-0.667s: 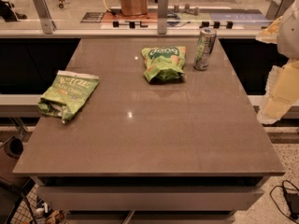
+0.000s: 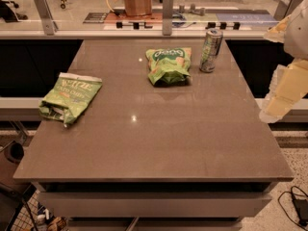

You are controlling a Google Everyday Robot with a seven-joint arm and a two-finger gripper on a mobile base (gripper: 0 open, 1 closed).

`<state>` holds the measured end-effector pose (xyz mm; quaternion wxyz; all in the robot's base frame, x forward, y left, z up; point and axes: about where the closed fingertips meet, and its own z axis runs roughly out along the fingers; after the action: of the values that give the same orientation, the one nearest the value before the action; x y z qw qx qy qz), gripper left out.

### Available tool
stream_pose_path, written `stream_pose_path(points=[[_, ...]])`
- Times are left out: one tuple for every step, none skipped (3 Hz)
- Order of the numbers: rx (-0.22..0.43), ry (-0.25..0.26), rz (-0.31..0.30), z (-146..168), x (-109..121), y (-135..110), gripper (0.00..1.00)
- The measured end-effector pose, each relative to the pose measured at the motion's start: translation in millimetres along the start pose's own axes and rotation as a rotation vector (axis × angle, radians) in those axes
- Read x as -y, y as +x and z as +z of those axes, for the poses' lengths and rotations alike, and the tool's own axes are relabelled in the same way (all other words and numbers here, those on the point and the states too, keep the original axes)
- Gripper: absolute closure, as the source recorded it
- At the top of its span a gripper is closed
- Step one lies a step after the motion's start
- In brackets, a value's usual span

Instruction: Move redbull can near green jalapeno chip bag

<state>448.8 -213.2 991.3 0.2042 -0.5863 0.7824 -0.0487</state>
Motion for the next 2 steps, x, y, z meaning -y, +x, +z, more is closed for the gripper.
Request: stream_pose_path(points=[[0.065, 0.048, 0.077, 6.5, 15.6, 3.6, 0.00], [0.137, 0.110, 0.178, 13.7, 32.0, 8.2, 0.00]])
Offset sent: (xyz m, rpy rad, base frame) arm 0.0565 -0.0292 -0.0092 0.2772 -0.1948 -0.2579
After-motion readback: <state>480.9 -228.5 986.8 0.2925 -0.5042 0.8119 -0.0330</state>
